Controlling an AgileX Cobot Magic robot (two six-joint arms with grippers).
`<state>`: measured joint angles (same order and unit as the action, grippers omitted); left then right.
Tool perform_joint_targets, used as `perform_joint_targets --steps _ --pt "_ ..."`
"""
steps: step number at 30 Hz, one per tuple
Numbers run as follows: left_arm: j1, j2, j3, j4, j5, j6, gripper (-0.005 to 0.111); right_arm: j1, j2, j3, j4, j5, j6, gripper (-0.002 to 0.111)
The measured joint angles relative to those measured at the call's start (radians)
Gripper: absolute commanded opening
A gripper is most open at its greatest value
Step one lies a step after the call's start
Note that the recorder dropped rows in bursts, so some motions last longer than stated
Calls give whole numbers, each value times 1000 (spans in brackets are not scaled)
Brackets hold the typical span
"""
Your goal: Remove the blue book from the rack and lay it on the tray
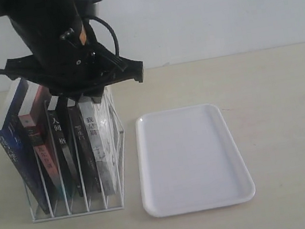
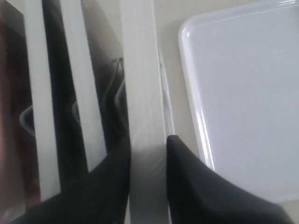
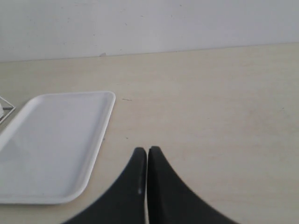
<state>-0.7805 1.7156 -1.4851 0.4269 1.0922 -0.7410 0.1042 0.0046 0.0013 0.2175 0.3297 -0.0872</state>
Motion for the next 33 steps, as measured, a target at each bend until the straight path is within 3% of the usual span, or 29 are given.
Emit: perform_joint_targets --steps 11,27,33 --pt "0 -113 2 2 10 0 4 0 0 0 0 0 0 0" --pt "0 -117 2 14 -13 -2 4 0 0 0 0 0 0 0" --pt "0 -117 57 37 -74 -29 4 0 0 0 0 0 0 0"
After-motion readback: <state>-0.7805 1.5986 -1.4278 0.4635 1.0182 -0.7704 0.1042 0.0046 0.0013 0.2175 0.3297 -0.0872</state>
